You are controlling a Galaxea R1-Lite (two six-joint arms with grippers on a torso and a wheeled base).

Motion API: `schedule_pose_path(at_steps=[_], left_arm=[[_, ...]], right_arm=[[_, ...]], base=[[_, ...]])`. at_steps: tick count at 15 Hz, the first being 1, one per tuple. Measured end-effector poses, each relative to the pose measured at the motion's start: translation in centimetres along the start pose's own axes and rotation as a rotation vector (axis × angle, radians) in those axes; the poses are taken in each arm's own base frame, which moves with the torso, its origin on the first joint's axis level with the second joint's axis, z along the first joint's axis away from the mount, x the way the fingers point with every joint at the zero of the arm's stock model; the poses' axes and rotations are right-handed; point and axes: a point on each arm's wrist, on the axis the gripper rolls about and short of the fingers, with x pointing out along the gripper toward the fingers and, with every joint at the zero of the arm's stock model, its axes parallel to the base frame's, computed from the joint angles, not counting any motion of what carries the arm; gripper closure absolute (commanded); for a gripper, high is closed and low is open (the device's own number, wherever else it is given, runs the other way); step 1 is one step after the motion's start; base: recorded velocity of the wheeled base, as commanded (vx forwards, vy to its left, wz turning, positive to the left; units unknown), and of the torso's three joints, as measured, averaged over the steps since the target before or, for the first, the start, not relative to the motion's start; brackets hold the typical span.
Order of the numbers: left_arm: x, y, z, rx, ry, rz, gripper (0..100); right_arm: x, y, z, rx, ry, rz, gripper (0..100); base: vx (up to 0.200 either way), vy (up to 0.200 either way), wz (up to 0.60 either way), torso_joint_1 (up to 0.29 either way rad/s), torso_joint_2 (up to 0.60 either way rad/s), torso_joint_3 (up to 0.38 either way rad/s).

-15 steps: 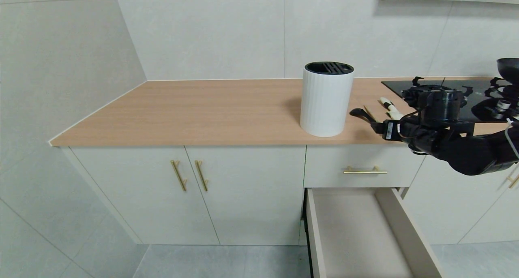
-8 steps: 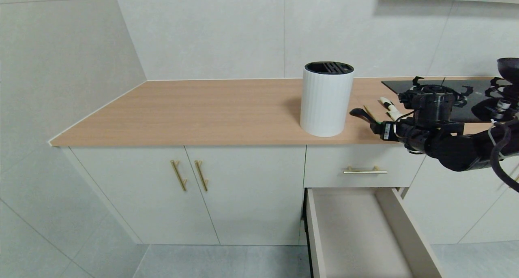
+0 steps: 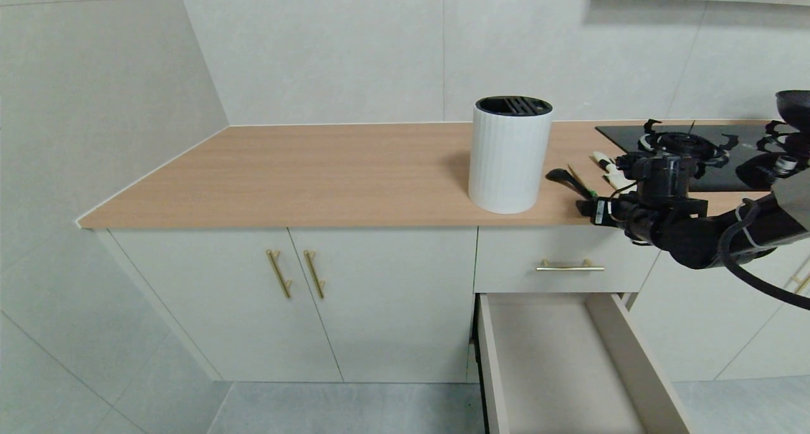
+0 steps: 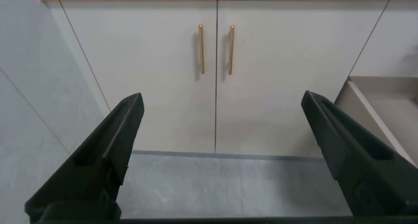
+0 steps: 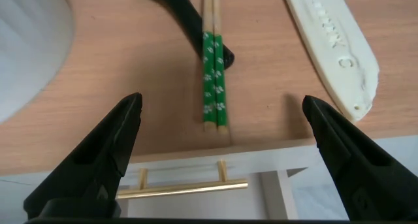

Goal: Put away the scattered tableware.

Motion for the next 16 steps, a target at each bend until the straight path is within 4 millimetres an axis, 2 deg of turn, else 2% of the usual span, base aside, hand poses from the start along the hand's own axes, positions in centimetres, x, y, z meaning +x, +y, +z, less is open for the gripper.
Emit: schedule_pose_path(at_steps=[3,4,16], left_arm=[[0.0,0.0,0.0,0.0,0.0,0.0,0],[0.0,0.0,0.0,0.0,0.0,0.0,0],[0.0,0.0,0.0,0.0,0.0,0.0,0]], right_arm=[[0.17,-0.06,-0.2,0.0,0.004,-0.002,0],[0.18,-0.02,-0.23,-0.001,0.005,-0.001,100],[-0.17,-0.04,0.23,0.006,-0.006,-0.002,100]], base=[[0.0,0.0,0.0,0.0,0.0,0.0],[0.0,0.0,0.0,0.0,0.0,0.0],[0.0,0.0,0.0,0.0,0.0,0.0]])
